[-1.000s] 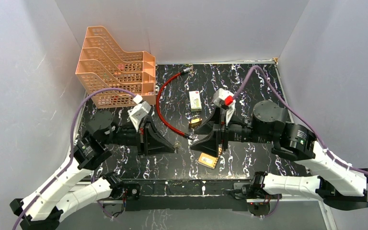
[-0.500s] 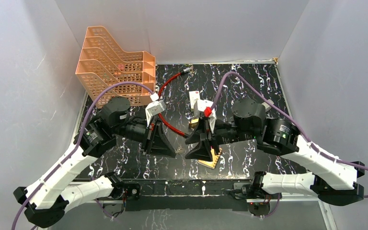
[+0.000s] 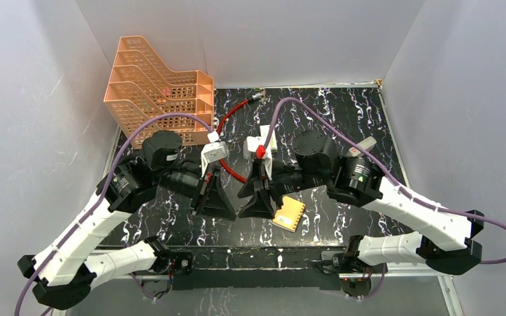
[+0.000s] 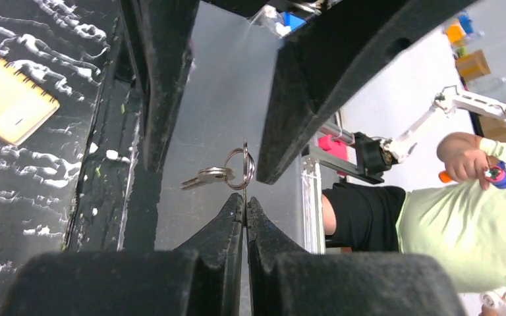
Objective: Unlock with the key
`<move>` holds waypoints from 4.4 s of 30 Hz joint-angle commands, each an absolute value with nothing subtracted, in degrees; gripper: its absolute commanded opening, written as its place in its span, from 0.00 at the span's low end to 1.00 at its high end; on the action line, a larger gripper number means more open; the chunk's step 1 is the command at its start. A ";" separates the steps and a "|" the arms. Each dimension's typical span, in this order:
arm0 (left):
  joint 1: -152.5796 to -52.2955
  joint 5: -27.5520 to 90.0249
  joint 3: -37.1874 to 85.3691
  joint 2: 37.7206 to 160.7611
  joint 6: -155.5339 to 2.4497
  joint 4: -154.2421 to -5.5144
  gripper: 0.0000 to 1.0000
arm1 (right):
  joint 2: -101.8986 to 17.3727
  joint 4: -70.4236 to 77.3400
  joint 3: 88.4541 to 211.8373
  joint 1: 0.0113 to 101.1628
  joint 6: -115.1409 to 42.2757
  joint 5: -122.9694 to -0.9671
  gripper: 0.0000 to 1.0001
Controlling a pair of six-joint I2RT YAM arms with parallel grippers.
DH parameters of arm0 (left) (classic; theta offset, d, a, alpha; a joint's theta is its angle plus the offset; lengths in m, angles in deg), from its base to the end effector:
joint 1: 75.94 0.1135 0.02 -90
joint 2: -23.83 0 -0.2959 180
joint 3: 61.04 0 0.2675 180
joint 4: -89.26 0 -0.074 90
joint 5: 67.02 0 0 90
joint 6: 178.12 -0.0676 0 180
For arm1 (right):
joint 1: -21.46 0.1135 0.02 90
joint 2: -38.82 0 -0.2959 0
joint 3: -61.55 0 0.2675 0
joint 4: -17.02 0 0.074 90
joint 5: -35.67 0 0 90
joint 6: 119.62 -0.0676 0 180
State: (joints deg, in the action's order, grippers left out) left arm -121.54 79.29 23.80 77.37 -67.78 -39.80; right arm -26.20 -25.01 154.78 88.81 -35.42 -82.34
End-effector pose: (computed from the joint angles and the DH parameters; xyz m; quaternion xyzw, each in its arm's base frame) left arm 0.0842 -0.1663 0.4530 0.4229 0.6438 -0.6000 0.2163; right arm 0.0711 0.2527 0.4762 -0.5190 0.5797 0.5096 0.3672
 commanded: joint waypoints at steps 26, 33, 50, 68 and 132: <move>-124.00 32.90 51.12 106.47 -48.63 4.40 0.00 | 1.68 -15.81 133.34 88.78 -45.78 -43.96 0.66; -125.07 33.28 41.45 103.65 -50.47 4.32 0.00 | 0.84 -13.98 131.85 88.77 -45.68 -49.64 0.66; -125.33 53.03 59.95 101.78 -63.18 -1.30 0.00 | -4.36 7.30 127.22 88.75 -38.85 -70.93 0.67; -125.47 63.87 51.67 93.45 -75.40 -12.13 0.00 | -9.87 -3.39 141.86 88.78 -31.65 -72.39 0.68; -126.56 54.59 46.06 85.79 -83.09 -19.92 0.39 | -16.21 0.58 141.67 83.02 -44.15 -83.86 0.00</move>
State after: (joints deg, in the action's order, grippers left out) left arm -126.39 57.67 46.25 88.06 -83.96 -16.98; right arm -20.80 -8.98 143.98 83.02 -39.38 -87.39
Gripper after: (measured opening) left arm 0.251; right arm 0.022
